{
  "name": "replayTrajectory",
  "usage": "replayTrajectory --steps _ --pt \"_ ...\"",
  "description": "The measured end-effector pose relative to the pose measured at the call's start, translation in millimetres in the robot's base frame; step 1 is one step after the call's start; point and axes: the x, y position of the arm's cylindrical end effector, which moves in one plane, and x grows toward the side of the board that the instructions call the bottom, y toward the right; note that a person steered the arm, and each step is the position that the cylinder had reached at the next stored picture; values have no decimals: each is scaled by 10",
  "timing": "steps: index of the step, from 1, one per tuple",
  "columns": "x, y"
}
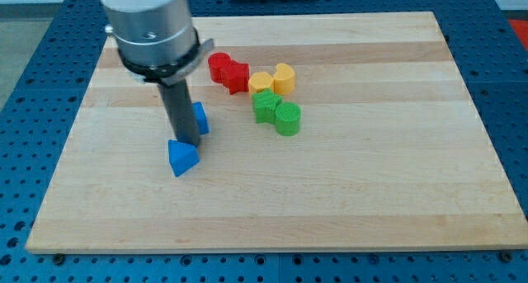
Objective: Push the blue cube to the bottom left of the red star
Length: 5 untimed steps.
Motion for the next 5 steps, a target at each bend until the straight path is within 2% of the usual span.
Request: replayTrajectory --steps 1,4,5 --pt "-164 -3" --pt "-214 -280" --pt "-221 -116"
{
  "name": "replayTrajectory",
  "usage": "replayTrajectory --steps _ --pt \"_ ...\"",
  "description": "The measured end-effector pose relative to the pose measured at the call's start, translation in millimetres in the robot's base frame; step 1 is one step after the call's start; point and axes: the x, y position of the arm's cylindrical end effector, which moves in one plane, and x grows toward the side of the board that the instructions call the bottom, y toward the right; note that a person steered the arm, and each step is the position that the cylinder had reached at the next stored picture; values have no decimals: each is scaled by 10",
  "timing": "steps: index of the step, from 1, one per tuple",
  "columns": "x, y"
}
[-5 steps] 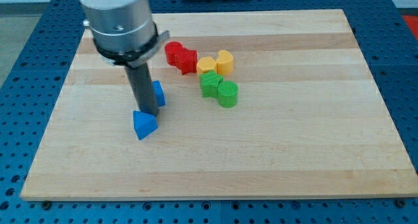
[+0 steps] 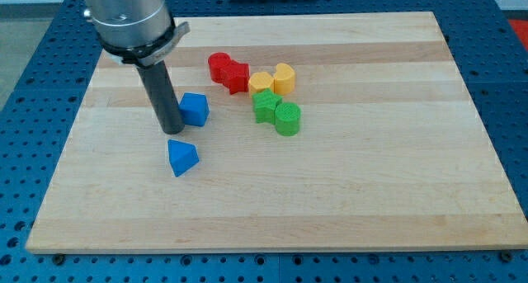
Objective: Push the blue cube to the bottom left of the red star
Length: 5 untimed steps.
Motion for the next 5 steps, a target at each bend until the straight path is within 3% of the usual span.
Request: replayTrajectory --steps 5 --pt "-134 -202"
